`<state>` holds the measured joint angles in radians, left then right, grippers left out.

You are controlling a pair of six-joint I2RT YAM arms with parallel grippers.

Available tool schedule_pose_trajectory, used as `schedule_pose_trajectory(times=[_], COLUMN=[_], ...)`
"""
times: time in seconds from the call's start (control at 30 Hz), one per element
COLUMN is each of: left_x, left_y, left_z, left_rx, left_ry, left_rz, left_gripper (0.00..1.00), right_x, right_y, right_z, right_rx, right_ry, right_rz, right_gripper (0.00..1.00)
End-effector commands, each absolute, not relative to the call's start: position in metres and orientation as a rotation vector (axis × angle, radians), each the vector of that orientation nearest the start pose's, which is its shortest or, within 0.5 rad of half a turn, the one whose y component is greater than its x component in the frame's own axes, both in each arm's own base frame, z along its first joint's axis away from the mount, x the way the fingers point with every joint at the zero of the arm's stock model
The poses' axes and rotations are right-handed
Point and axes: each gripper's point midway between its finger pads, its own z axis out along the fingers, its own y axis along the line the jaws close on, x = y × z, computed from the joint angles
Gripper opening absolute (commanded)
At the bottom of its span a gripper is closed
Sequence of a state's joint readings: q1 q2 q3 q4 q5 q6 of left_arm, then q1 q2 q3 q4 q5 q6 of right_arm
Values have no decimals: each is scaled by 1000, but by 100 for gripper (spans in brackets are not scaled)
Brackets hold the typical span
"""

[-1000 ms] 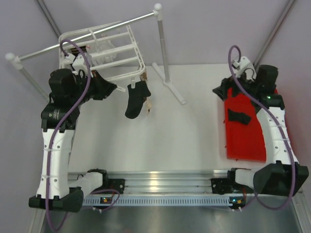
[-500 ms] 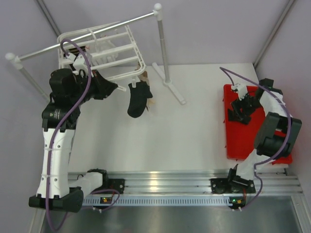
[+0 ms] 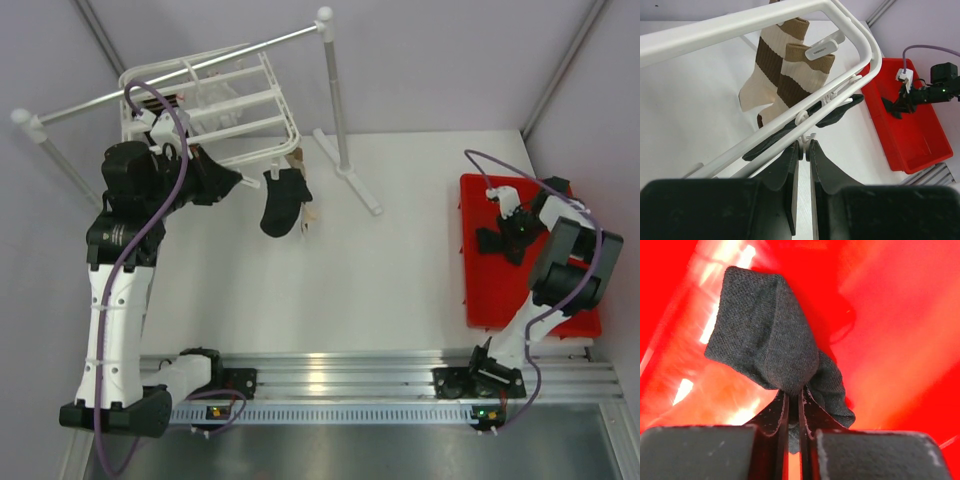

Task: Clip the socks to the hanger
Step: Pick up the sock from the bin.

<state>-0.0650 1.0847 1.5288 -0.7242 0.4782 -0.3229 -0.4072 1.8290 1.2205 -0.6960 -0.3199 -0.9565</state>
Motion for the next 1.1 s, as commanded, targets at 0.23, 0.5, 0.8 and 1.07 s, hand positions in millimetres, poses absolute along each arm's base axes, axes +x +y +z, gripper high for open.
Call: schedule_pose_trajectory(times=[0.23,0.5,0.8,1.07], left_x=[295,295,296,297], left_y=[-111,-112,-110,-111], left_z=[411,409,410,408], left_rx=[108,100,104,104], left_ry=[1841,1851,1849,1856], left_rz=[-707,-719,-702,-706], left_gripper=[0,0,0,0], right_x=[300,330,355,371], right_y=[-129,-127,-122,-129], right_z=[47,71,65,69], right_rx=[-529,-790,-1023,-1224], right_ry=[2717,2529,2456,2353], right_rz=[385,239,68,-35], right_gripper=[44,65,84,85])
